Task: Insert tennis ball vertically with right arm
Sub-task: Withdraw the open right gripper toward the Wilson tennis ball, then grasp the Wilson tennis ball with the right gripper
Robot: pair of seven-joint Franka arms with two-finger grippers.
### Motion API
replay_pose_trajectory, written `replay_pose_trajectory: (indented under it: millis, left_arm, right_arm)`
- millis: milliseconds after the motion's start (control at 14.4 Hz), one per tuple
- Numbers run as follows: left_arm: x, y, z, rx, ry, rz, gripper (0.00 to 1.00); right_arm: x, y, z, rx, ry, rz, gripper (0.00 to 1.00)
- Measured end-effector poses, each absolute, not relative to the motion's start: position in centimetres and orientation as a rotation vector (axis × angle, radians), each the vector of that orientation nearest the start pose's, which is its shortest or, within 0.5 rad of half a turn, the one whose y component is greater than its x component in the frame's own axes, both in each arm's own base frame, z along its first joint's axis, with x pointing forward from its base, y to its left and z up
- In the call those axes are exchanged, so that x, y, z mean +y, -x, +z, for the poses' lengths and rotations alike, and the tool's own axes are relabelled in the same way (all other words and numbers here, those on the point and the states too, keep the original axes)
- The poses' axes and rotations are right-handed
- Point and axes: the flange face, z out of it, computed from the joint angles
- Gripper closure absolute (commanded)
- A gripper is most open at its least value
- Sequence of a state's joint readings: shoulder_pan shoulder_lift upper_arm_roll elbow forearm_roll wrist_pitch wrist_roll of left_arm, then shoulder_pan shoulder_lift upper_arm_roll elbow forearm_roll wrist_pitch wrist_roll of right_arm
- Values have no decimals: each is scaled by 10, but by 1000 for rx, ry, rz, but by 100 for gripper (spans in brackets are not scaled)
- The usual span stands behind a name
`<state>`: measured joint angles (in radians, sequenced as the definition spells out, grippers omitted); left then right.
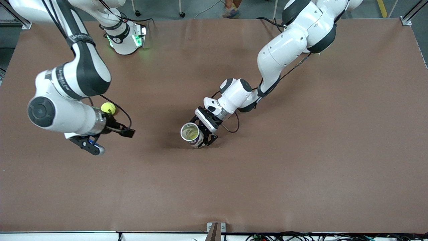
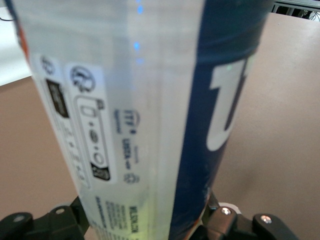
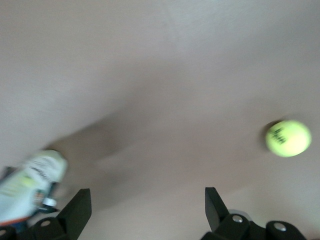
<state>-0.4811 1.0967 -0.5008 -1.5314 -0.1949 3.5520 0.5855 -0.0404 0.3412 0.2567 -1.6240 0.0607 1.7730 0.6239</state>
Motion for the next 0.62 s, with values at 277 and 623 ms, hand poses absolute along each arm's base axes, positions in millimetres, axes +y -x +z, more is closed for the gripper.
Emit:
replay_pose_trajectory:
  millis: [277, 623]
  left_arm:
    - [-522, -503, 155, 1363, 2963, -1533, 13]
    - [-521, -501, 152, 1367, 2967, -1520, 13]
  right_arm:
    - [42, -574, 383, 437, 3035, 271, 0]
    - [-30, -513, 297, 249, 3048, 231, 0]
